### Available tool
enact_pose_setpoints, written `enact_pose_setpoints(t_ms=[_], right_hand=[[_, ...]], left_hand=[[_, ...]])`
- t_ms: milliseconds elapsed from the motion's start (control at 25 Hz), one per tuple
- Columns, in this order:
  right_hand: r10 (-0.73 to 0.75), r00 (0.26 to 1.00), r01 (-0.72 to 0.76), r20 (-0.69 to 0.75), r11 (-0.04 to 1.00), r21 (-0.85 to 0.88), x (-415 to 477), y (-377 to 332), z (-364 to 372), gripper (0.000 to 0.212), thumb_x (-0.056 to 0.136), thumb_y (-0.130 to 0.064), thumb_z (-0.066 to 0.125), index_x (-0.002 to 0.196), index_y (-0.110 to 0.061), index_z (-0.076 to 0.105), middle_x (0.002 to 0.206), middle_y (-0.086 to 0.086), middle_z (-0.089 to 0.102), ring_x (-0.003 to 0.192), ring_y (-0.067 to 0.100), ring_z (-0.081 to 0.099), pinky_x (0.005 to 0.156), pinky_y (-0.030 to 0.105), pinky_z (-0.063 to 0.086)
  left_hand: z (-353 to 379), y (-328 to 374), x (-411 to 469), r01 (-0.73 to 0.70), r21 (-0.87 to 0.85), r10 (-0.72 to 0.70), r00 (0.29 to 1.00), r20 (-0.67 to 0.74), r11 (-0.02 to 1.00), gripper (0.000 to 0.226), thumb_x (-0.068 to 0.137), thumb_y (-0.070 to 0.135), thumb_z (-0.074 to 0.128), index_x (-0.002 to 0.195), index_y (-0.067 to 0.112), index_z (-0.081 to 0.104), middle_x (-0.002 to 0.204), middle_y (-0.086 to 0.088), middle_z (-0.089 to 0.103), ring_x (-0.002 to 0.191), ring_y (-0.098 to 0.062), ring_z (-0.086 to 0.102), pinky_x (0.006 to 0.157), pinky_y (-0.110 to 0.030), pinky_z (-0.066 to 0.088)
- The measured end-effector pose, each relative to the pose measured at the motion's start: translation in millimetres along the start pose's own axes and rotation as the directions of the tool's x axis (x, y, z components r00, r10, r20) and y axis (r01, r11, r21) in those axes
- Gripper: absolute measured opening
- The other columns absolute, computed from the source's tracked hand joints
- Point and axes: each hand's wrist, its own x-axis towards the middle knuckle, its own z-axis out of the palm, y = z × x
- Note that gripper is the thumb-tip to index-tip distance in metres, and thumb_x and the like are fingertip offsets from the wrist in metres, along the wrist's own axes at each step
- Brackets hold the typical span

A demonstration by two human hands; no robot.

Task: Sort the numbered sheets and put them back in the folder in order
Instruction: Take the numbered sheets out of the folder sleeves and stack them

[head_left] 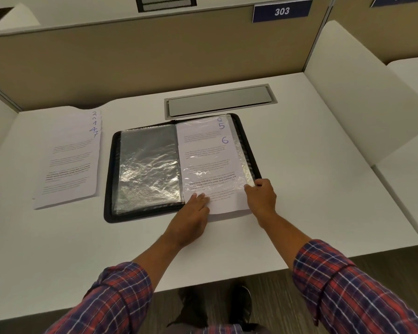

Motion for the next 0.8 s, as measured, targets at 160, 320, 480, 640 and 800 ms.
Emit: enact_pose_setpoints(t_ms=[160, 320, 480, 640, 800], right_hand=[[0.040, 0.996, -0.041, 0.076, 0.999, 0.011, 2.7, 3.2, -7.7, 0.036, 0.097, -0.027, 0.071, 0.128, -0.017, 0.056, 0.113, 0.001, 0.064, 0.102, 0.020, 0.061, 0.079, 0.030, 0.047], [0.013, 0.993, -0.015, 0.113, 1.000, 0.020, 7.6, 7.6, -12.7, 0.031, 0.091, -0.027, 0.078, 0.116, -0.017, 0.062, 0.110, 0.001, 0.067, 0.101, 0.021, 0.065, 0.086, 0.036, 0.054], [0.013, 0.988, -0.021, 0.154, 0.999, 0.050, 9.1, 6.6, -13.3, 0.029, 0.085, -0.023, 0.086, 0.104, -0.015, 0.066, 0.102, 0.000, 0.068, 0.100, 0.024, 0.068, 0.092, 0.042, 0.059], [0.041, 0.979, -0.052, 0.198, 0.997, 0.052, 8.0, 9.6, -13.4, 0.022, 0.082, -0.015, 0.088, 0.089, -0.017, 0.068, 0.098, 0.006, 0.075, 0.091, 0.029, 0.075, 0.085, 0.049, 0.064], [0.072, 0.954, -0.085, 0.292, 0.996, 0.031, 6.2, 15.8, -18.6, 0.010, 0.088, -0.009, 0.081, 0.092, -0.015, 0.074, 0.100, 0.009, 0.079, 0.088, 0.029, 0.077, 0.079, 0.048, 0.065]], left_hand=[[1.0, 22.4, -22.1, 0.004, -0.021, -0.003, 0.999, 0.041, 1.000, 0.017, 0.096, 0.006, 0.067, 0.110, -0.003, 0.071, 0.142, -0.025, 0.060, 0.139, -0.040, 0.053, 0.121, -0.055, 0.035], [-5.9, 43.9, -45.7, -0.009, -0.049, 0.015, 0.994, 0.110, 0.999, 0.016, 0.100, 0.013, 0.063, 0.112, 0.004, 0.068, 0.152, -0.020, 0.053, 0.147, -0.036, 0.043, 0.122, -0.054, 0.034], [-16.5, 59.9, -61.2, -0.024, -0.098, 0.038, 0.988, 0.147, 0.995, 0.017, 0.100, 0.018, 0.060, 0.111, 0.009, 0.069, 0.153, -0.015, 0.053, 0.148, -0.031, 0.043, 0.123, -0.049, 0.033], [-30.3, 67.5, -70.8, 0.013, -0.244, 0.002, 0.998, 0.061, 0.970, 0.029, 0.099, 0.042, 0.066, 0.112, 0.017, 0.071, 0.145, -0.004, 0.062, 0.139, -0.018, 0.054, 0.118, -0.037, 0.041], [-46.0, 73.2, -49.2, 0.593, -0.539, -0.690, 0.724, 0.030, 0.598, 0.036, 0.102, 0.041, 0.063, 0.129, 0.017, 0.063, 0.127, 0.010, 0.063, 0.117, -0.007, 0.060, 0.100, -0.022, 0.048]])
